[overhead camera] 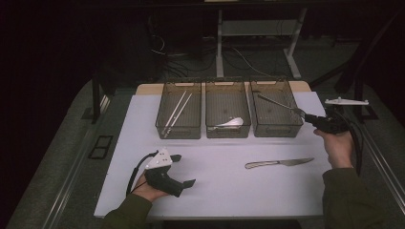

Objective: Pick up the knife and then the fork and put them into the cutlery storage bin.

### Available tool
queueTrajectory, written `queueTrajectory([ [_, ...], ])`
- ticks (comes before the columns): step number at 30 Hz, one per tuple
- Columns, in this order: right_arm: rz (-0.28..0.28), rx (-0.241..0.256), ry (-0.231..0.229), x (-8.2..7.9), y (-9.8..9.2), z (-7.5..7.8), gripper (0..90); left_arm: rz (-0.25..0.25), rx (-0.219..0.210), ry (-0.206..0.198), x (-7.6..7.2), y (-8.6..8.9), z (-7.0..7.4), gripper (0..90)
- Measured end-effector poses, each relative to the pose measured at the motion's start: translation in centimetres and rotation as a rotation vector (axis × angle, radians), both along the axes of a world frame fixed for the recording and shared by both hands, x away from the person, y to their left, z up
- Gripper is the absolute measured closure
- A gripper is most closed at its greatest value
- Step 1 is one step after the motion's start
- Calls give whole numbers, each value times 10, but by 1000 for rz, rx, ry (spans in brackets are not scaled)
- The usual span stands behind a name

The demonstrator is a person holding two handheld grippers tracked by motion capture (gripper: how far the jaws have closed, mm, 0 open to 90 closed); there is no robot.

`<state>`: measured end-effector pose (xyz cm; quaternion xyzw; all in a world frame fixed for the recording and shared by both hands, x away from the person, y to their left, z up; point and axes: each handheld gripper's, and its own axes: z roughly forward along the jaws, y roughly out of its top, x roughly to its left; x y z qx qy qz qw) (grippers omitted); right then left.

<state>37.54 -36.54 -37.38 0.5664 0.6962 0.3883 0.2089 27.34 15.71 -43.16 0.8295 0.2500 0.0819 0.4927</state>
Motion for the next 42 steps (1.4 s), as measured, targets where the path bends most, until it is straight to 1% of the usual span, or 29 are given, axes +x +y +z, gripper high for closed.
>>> queueTrajectory([
  [2,-13,-11,11,7,4,-1,892,-1,-1,2,0,0,0,0],
  [4,-28,-41,23,13,9,0,892,-2,-2,2,0,0,0,0],
  [7,-37,-78,38,22,16,0,892,-8,-1,1,0,-1,0,0],
  [9,-34,-98,51,28,22,0,891,-7,1,0,-1,-1,0,0],
  [11,-38,-119,71,33,26,-2,891,-6,0,-1,-1,-1,0,0],
  [15,-38,-140,97,41,30,-10,890,-9,3,-2,-1,-2,0,0],
  [20,-32,-155,110,44,33,-15,887,-11,4,-2,-1,-2,0,0],
  [26,-16,-143,113,42,33,-14,875,-11,3,-1,-1,-2,0,0],
  [28,-12,-130,112,42,32,-14,865,-13,4,-2,-1,-2,0,0],
  [30,-6,-129,106,41,32,-13,828,-13,4,-2,-1,-2,0,0],
  [33,5,-100,105,39,31,-11,770,-13,5,-3,-2,-2,0,0],
  [36,15,-82,89,35,28,-7,722,-13,4,-2,-2,-2,0,0],
  [39,35,-39,84,31,25,-3,666,-13,6,-2,-2,-2,0,0],
  [42,65,-12,63,25,21,1,614,-13,7,-2,-2,-2,0,0],
])
